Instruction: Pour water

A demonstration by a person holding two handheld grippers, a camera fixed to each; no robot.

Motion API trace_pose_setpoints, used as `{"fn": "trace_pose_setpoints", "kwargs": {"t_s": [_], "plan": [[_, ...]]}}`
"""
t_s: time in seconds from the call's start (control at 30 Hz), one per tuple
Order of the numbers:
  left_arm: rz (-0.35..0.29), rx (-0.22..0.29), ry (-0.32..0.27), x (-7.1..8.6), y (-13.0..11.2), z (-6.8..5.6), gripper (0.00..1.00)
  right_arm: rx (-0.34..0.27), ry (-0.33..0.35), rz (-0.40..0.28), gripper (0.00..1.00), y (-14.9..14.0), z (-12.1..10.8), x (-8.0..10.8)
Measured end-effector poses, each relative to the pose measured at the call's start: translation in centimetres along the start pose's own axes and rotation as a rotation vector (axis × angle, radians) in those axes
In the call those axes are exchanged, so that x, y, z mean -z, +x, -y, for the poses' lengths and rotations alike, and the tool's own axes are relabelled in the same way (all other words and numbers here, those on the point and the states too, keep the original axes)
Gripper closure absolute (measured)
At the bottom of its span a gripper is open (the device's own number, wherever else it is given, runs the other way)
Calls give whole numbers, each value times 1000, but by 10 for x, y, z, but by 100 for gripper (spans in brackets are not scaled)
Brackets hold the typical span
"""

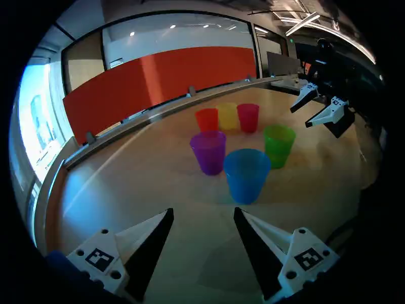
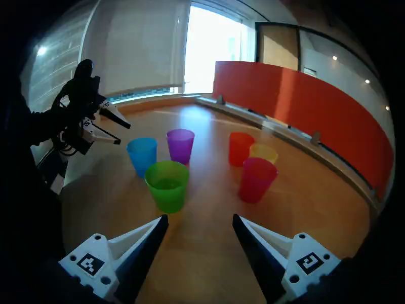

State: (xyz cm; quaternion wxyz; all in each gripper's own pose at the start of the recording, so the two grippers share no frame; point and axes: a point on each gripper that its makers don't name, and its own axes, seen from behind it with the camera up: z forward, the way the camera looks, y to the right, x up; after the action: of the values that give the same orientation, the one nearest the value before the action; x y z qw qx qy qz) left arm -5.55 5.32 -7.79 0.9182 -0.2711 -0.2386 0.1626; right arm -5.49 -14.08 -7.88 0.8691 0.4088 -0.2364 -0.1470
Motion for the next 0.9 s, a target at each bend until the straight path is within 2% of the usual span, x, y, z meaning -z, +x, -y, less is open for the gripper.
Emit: {"fn": "trace_pose_setpoints", "kwargs": {"t_s": [0.4, 0.7, 0.9], "plan": [[-108, 112, 153, 11, 22, 37, 12, -54, -119, -71, 1, 20, -17, 12], [-189, 154, 261, 23, 38, 61, 12, -84, -264, -141, 1, 37, -41, 30], [-275, 226, 334, 35, 51, 77, 12, -91, -378, -212, 1, 51, -59, 45]]}}
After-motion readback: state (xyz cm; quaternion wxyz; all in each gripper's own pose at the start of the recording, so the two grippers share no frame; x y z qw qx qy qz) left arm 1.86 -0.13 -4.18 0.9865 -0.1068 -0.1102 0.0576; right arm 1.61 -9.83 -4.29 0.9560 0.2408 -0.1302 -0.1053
